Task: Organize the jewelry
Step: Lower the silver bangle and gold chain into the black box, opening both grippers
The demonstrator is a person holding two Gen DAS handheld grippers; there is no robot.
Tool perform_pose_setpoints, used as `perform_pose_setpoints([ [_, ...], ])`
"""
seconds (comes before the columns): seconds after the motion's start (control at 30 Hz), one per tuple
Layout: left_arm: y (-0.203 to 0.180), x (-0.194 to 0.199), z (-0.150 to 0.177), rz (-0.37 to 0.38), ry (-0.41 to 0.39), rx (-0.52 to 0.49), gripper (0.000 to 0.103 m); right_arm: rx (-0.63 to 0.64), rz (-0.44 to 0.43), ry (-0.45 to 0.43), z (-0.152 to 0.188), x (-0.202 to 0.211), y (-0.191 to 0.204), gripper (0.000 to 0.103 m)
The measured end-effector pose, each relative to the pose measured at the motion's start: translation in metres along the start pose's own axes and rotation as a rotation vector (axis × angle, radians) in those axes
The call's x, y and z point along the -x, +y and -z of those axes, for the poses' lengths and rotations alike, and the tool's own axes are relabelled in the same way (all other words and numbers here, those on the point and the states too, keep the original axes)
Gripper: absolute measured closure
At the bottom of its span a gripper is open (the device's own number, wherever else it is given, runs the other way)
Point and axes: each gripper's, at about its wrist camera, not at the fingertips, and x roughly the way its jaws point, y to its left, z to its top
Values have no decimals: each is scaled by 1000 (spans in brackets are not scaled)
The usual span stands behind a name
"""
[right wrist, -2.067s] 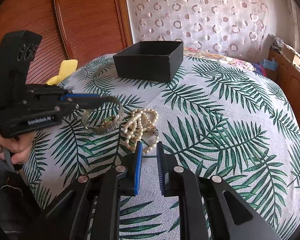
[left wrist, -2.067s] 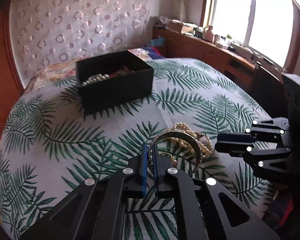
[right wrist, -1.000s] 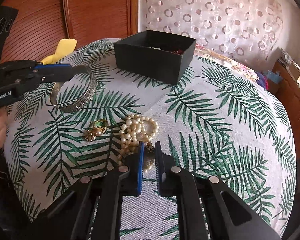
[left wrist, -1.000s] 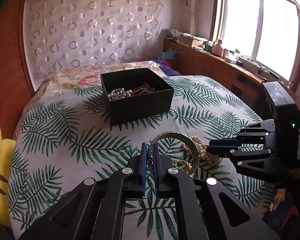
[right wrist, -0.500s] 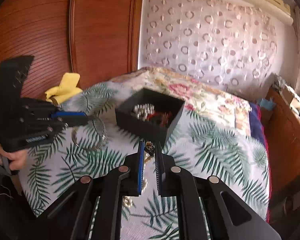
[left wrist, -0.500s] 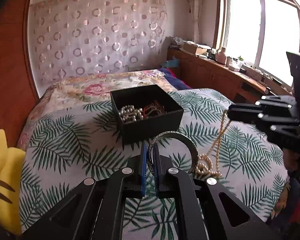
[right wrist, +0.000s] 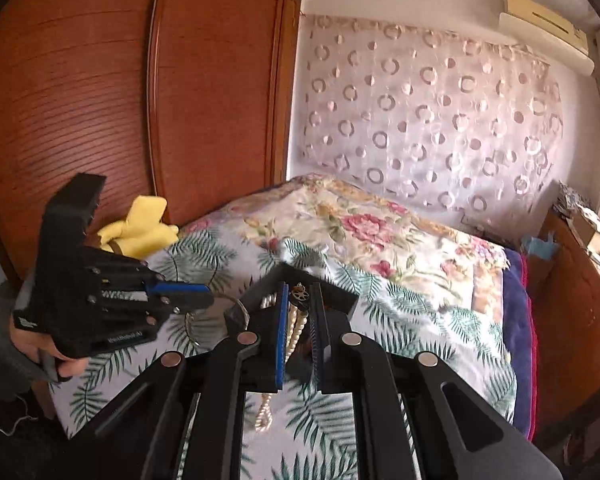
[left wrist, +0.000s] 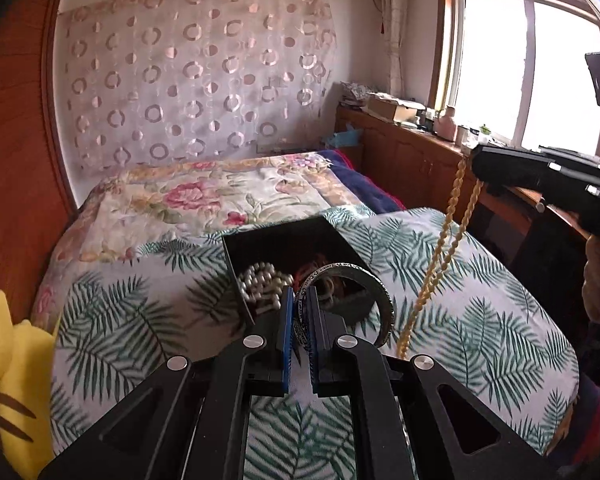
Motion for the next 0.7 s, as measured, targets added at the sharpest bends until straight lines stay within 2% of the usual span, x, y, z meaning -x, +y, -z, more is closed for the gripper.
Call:
perform_pose_setpoints([
  [0.2, 11, -13, -26, -10, -9, 5, 96, 0, -28, -46, -39, -5, -17, 91],
  [0.23, 14, -15, -31, -11, -13, 6, 100, 2, -32, -54, -45, -6, -20, 91],
  [0.47, 24, -31, -52, -9, -11, 2, 103, 20, -47, -87, -82, -16, -32, 91],
  [0.7, 31, -49, -50, -3, 27, 8, 103, 13, -76, -41, -80, -42, -34, 91],
])
